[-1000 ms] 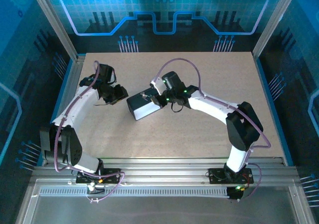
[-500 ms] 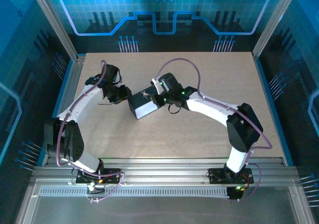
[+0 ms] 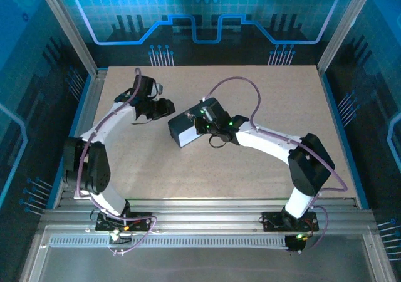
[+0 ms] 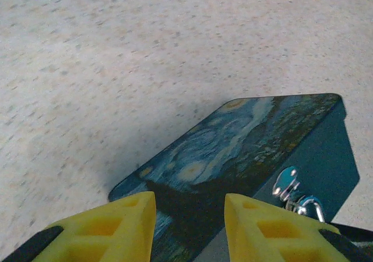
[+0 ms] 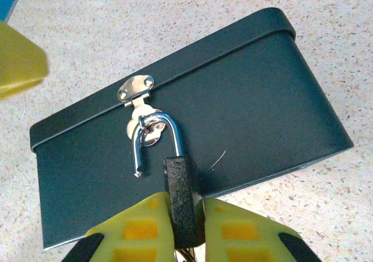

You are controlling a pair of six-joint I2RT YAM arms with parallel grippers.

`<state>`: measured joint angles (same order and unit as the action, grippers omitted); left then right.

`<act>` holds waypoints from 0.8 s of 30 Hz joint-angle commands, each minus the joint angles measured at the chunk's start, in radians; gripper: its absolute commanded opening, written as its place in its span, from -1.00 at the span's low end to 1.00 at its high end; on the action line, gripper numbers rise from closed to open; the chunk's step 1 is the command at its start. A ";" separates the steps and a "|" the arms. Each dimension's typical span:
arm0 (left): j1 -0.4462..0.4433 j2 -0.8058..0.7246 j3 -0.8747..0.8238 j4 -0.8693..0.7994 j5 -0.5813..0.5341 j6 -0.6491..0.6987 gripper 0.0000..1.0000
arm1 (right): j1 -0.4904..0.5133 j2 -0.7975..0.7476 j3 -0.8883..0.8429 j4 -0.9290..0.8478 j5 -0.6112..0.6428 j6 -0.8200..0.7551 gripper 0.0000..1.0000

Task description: Unlock the padlock with the key

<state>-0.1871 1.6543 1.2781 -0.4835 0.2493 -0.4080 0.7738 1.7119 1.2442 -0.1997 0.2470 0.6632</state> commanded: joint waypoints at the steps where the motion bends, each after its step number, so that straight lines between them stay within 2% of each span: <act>1: -0.043 0.046 0.028 0.082 0.075 0.066 -0.27 | 0.002 -0.032 -0.015 0.052 0.075 0.099 -1.00; 6: -0.104 0.106 0.080 0.004 0.111 0.116 -0.29 | -0.029 -0.036 -0.035 0.048 0.080 0.158 -1.00; 12: -0.161 0.080 0.028 0.004 0.176 0.100 -0.31 | -0.071 -0.031 -0.035 0.031 0.088 0.211 -1.00; 16: -0.195 0.059 -0.005 0.008 0.163 0.074 -0.31 | -0.097 -0.014 -0.009 0.012 0.090 0.226 -1.00; 24: -0.199 0.071 -0.025 0.020 0.143 0.039 -0.34 | -0.111 0.071 0.082 -0.037 0.137 0.254 -1.00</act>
<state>-0.3695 1.7382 1.2896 -0.4263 0.3676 -0.3481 0.6838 1.7329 1.2728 -0.2295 0.3157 0.8669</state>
